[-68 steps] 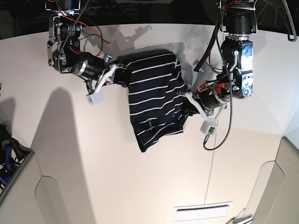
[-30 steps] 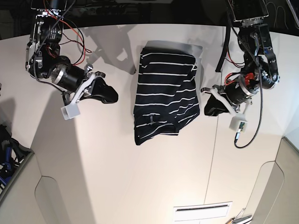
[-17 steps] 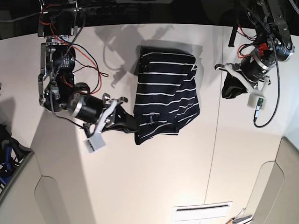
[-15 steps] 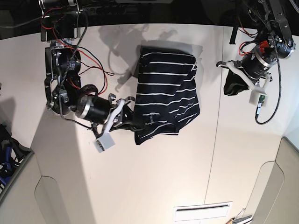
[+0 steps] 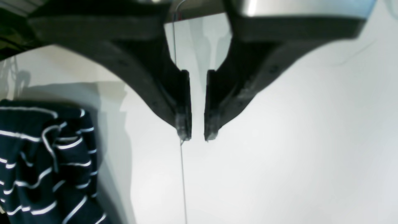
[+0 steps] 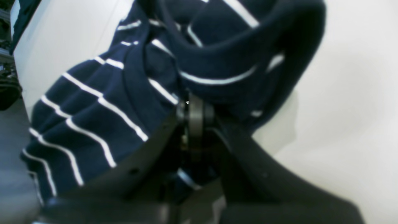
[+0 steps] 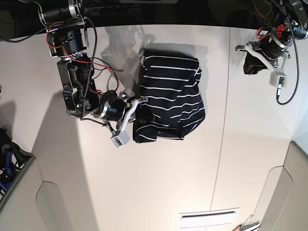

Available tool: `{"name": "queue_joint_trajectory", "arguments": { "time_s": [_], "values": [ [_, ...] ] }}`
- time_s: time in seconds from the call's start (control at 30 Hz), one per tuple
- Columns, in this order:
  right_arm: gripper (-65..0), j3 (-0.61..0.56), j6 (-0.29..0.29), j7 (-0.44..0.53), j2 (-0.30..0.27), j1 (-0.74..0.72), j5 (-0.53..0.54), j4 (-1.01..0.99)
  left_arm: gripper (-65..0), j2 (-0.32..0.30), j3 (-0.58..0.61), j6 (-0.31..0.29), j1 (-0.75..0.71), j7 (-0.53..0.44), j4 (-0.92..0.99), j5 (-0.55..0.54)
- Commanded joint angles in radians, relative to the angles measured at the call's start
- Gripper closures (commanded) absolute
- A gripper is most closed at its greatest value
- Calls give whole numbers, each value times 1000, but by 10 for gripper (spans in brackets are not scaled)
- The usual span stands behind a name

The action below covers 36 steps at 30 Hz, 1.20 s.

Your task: Fold the T-shirt properly

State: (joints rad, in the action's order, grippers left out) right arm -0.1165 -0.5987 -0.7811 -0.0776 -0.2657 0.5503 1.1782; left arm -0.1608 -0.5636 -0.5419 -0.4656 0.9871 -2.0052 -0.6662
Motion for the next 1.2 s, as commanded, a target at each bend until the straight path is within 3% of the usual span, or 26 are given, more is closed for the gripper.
{"name": "queue_joint_trajectory", "arguments": {
  "time_s": [0.0, 0.2, 0.43, 0.67, 0.8, 1.03, 1.17],
  "values": [
    [0, 3, -3, 0, 0, -22, 27, 33, -84, -8, -5, 0, -1, -17, -19, -13],
    [0, 29, -3, -117, 0, -2, 86, 212, -84, -8, -55, -6, -13, 6, -19, -32],
    [0, 175, -3, -226, -21, 132, 90, 482, -84, -8, -226, -71, -87, 59, -19, -205],
    [0, 341, -3, -272, -138, 338, 238, 624, -84, -8, -306, -84, -182, 103, -19, -266],
    [0, 409, -3, -324, -201, 460, 251, 636, -84, -8, -306, -85, -257, 114, -19, -264],
    [0, 420, -4, -330, -345, 695, 311, 636, -83, -8, -304, -99, -414, 117, -19, -234],
    [0, 420, -3, -369, -396, 823, 346, 636, -83, -8, -298, -99, -518, 113, -2, -181]
  ]
}}
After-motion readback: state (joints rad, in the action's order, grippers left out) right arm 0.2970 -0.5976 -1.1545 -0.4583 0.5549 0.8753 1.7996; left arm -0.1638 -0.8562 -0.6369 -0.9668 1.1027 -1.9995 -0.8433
